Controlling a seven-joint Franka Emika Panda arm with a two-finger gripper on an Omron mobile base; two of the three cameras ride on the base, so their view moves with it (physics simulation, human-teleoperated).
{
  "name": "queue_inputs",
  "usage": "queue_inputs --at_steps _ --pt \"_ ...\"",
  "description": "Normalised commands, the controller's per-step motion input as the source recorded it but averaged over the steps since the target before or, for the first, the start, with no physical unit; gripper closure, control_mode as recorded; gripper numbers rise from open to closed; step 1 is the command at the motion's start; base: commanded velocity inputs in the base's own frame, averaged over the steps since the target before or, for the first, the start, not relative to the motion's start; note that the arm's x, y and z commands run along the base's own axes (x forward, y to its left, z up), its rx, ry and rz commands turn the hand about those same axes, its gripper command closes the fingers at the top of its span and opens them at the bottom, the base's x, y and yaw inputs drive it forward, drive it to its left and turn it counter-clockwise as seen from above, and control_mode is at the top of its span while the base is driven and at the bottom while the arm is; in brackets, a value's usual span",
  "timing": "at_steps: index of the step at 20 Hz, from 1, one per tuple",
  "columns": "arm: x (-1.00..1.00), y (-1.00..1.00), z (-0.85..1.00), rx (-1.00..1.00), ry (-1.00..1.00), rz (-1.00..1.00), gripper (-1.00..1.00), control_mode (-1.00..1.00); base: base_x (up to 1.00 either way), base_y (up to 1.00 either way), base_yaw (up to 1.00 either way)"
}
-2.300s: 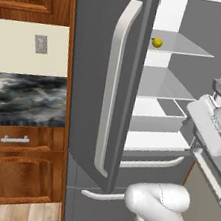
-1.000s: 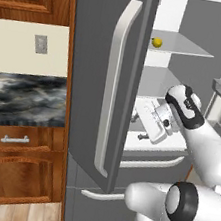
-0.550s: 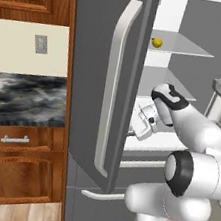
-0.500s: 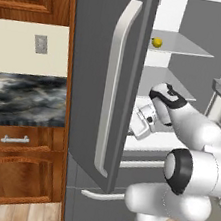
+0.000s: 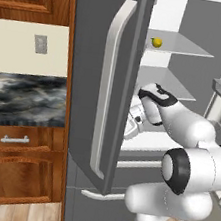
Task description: Retrieve a lemon from the fridge and place it on the cutting board with the fish.
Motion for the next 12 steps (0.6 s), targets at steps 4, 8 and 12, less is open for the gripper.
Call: queue_inputs --at_steps 4,8,12 --pt "-0.73 0.73 0.00 0.04 0.00 -0.03 -1.00 -1.00 0.00 0.00 0.00" --pt "-0.68 0.83 0.00 0.00 0.00 -0.09 -1.00 -1.00 0.00 0.00 0.00" --pt "-0.64 0.84 0.00 0.00 0.00 -0.14 -1.00 -1.00 0.00 0.00 0.00"
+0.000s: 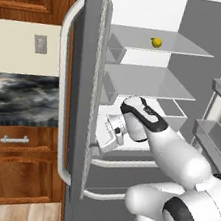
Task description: Retrieve a lemon from the fridge and place it on the cutting board with the fish.
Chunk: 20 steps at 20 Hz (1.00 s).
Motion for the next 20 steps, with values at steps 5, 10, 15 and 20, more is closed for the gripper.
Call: queue_inputs --at_steps 5,10,15,20 --pt "-0.46 0.56 0.06 0.00 0.00 -0.20 -1.00 -1.00 0.00 0.00 0.00" --pt "-0.06 -0.04 0.05 -0.04 0.06 -0.14 -1.00 -1.00 0.00 0.00 0.00" --pt "0.21 -0.83 0.26 -0.02 0.18 -0.04 -1.00 -1.00 0.00 0.00 0.00" --pt "0.18 -1.00 0.28 0.00 0.14 0.00 -1.00 -1.00 0.00 0.00 0.00"
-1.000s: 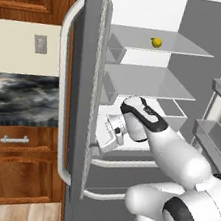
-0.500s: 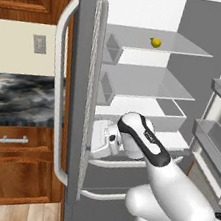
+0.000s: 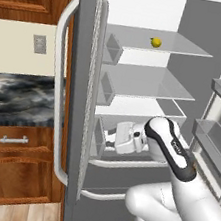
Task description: Retrieve a lemon from the fridge and place it on the cutting board with the fish.
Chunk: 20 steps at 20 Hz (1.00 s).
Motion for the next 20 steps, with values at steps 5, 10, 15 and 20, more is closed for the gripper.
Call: queue_inputs --at_steps 5,10,15,20 --pt "0.00 -0.87 0.22 -0.04 0.03 0.00 -1.00 -1.00 0.00 0.00 0.00" --pt "0.06 -0.15 0.18 -0.14 -0.09 0.06 -1.00 -1.00 0.00 0.00 0.00" --pt "0.00 -0.26 -0.05 -0.49 -0.26 0.46 -1.00 -1.00 0.00 0.00 0.00" --pt "-0.06 -0.46 -0.23 -0.50 -0.34 0.70 -1.00 -1.00 0.00 0.00 0.00"
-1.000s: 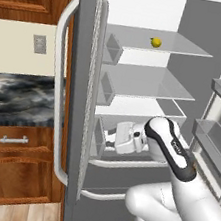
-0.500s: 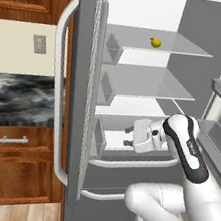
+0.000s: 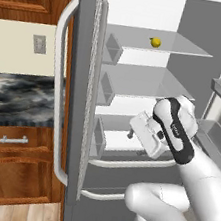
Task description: Retrieve a lemon from the fridge and place it on the cutting board with the fish.
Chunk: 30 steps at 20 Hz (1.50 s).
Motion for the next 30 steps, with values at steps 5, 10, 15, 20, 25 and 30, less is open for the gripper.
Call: queue_inputs --at_steps 5,10,15,20,25,30 --pt "-0.22 -0.32 -0.04 -0.49 -0.49 0.77 -1.00 -1.00 0.00 0.00 0.00" --pt "-0.22 -0.34 -0.06 -0.39 -0.48 0.81 -1.00 -1.00 0.00 0.00 0.00" --pt "-0.23 -0.47 0.06 -0.24 -0.51 0.82 -1.00 -1.00 0.00 0.00 0.00" --pt "-0.01 -0.16 0.15 -0.05 -0.12 0.20 -1.00 -1.00 0.00 0.00 0.00" --pt "0.04 0.00 -0.01 0.00 0.00 -0.01 -1.00 -1.00 0.00 0.00 0.00" --pt "-0.21 0.00 0.00 0.00 0.00 -0.05 -1.00 -1.00 0.00 0.00 0.00"
